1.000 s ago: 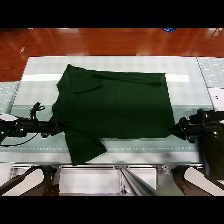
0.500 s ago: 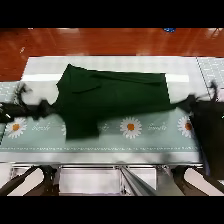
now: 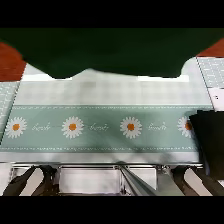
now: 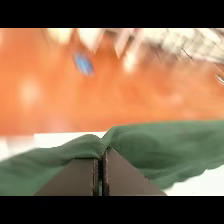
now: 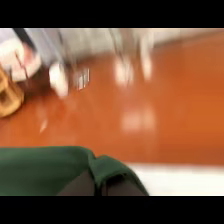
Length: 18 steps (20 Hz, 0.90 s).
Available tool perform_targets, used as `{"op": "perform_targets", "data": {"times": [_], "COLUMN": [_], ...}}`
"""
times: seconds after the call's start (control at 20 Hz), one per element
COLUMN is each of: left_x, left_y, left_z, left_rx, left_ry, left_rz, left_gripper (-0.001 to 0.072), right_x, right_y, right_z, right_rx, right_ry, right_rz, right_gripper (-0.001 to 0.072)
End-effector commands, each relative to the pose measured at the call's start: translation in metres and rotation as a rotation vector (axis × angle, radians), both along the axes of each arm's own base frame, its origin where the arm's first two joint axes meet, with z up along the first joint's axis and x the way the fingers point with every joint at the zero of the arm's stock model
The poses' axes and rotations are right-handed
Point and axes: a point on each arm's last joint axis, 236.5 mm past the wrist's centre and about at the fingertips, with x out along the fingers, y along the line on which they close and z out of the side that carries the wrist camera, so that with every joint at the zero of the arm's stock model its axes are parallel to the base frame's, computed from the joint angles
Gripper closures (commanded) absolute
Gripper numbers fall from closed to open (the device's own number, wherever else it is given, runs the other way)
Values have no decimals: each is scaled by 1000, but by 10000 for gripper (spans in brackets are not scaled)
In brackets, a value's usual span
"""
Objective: Fold the shirts.
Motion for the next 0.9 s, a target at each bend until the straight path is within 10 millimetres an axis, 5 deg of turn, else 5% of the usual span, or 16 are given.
{"op": "perform_targets", "data": {"times": [0.0, 0.15, 0.3, 0.45, 0.65, 0.85], "left_x": [-77, -140, -196, -219, -193, -118], "left_y": [-9, -11, 2, 26, 52, 54], "left_z": [82, 99, 92, 72, 18, -85], "left_rx": [148, 267, 321, 303, 281, 271], "left_ry": [-217, -316, -325, -247, -19, 301], "left_rz": [172, 317, 446, 505, 523, 439], "left_gripper": [689, 689, 689, 689, 689, 689], "right_x": [-70, -119, -165, -188, -161, -107], "right_y": [26, 19, 27, 34, 22, 8], "right_z": [67, 67, 65, 54, -1, -91], "right_rx": [-109, -197, -252, -259, -196, -160], "right_ry": [-154, -162, -179, -162, 10, 247], "right_rz": [-40, -185, -244, -256, -240, -140], "right_gripper": [687, 687, 687, 687, 687, 687]}}
